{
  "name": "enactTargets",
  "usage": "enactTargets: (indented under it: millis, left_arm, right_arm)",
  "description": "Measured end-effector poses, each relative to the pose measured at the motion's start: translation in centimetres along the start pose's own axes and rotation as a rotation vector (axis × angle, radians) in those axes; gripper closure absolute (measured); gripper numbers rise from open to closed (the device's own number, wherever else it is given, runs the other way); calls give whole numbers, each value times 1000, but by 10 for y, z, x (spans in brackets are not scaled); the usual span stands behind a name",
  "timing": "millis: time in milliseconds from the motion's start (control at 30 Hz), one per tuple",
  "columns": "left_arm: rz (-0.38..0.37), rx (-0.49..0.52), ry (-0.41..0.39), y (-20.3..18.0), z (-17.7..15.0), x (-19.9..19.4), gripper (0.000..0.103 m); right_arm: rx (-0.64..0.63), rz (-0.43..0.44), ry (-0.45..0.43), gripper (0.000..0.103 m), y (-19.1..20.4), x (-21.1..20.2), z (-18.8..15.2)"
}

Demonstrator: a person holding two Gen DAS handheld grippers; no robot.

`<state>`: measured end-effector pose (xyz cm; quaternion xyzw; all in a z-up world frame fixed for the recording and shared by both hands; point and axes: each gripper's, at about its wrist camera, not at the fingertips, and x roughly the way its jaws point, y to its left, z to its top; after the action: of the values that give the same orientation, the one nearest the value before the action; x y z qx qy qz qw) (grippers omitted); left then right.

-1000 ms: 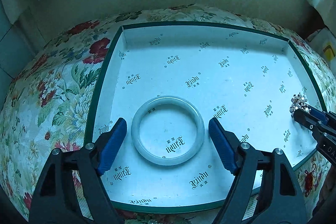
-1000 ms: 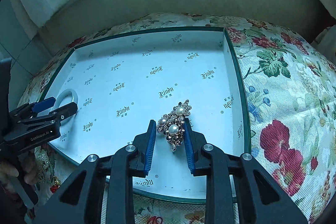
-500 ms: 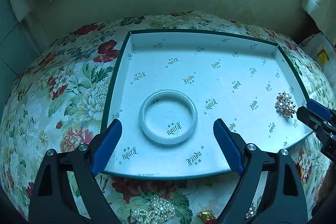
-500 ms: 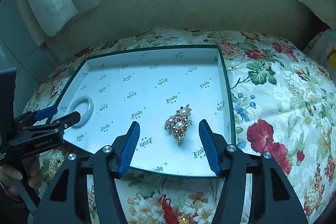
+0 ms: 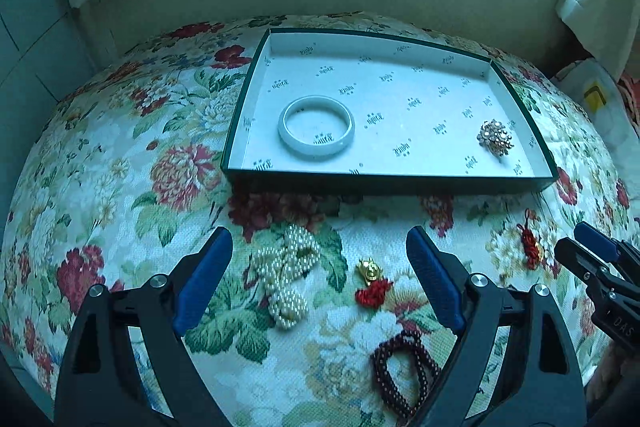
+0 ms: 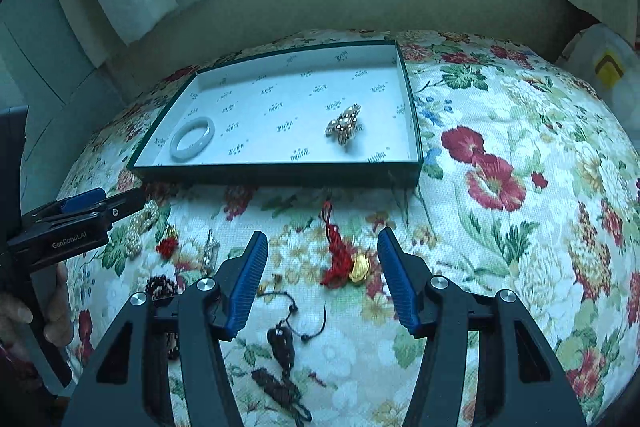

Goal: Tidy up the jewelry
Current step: 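Grasp the black cord pendant with the right tool while the left tool approaches the bead strand, then grasp the dark red bead strand with the left tool while the right tool holds the pendant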

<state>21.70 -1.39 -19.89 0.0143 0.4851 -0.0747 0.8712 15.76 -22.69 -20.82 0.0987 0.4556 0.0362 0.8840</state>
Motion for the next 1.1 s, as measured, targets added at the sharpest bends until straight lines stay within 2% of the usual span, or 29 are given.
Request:
enactTargets:
  millis: [167, 333, 533, 833, 1033, 1100]
  left_arm:
    - [22, 11, 12, -4, -26, -12, 16]
    - [18, -2, 49, -6, -52, -15, 22]
    - [13, -17, 77, -3, -69, -15, 22]
    - [15, -17, 82, -3, -72, -15, 22]
    - [10, -11, 94, -8, -74, -13, 22]
    - [6, -5, 94, -11, -74, -12, 22]
  right_arm:
    - [-19, 4, 29, 61, 5, -7, -23]
    - [-47, 21, 67, 74, 14, -3, -42]
    - [-77, 36, 89, 75, 25, 4, -49]
    - [-96, 23, 115, 76, 29, 13, -55]
    - [-125, -3, 118, 86, 31, 16, -56]
    - [-120, 2, 120, 86, 30, 16, -56]
